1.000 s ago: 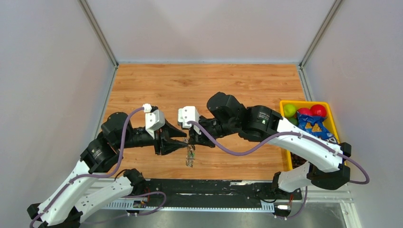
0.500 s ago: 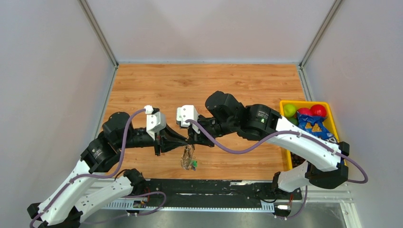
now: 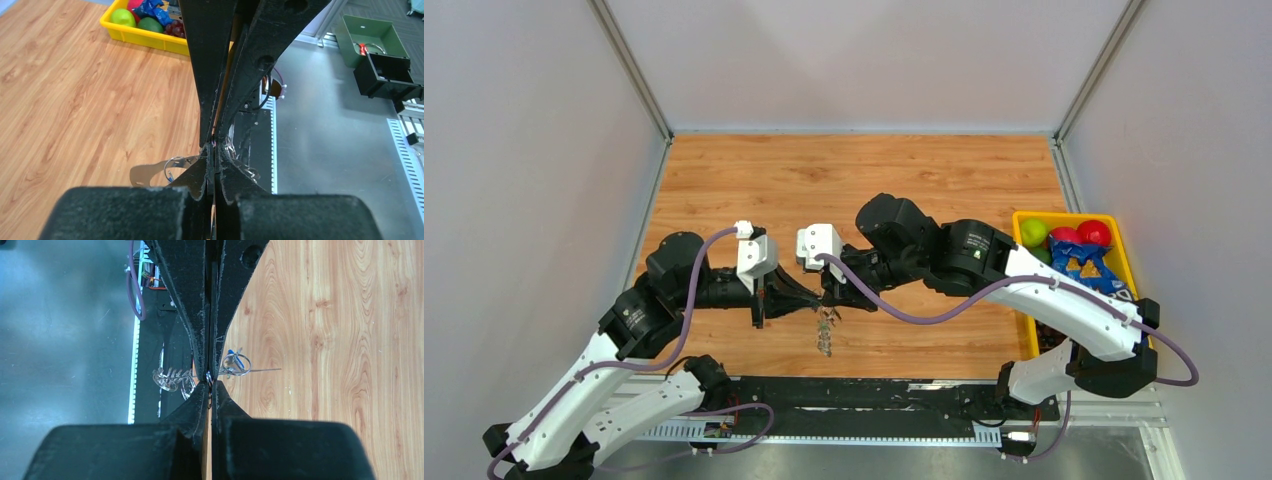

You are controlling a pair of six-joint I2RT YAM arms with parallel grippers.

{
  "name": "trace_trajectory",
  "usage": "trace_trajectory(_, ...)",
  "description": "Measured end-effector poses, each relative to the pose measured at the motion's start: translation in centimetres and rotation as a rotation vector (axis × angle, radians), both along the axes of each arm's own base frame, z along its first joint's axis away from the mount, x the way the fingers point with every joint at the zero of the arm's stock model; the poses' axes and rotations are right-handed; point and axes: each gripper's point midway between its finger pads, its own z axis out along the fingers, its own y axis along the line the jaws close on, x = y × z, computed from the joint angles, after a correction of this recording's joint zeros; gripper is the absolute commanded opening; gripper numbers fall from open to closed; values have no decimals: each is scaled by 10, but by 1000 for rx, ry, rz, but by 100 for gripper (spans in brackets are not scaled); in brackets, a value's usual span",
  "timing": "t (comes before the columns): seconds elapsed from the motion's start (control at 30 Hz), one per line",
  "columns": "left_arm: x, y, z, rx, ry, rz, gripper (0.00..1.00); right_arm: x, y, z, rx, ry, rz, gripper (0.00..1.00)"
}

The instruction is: Put the keys on the keyring

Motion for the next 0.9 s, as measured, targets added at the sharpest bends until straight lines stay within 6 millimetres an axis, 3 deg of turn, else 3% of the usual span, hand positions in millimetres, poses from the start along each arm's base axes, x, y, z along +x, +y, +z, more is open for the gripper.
trace_trajectory(0.17,-1,0,1,-7,-3,-4,0,-1,0,0,1,1,1,4)
trace_trajectory(0.4,-4,3,13,-84,-74,-3,0,-3,0,14,55,-9,1,31)
trace_trajectory(0.53,-6,4,26,-145,-113,-2,0,-5,-6,27,111,-26,-4,42)
trace_trajectory(0.9,-9,5,56,-309,-192,5,0,-9,-20,65,280,-70,-33,41)
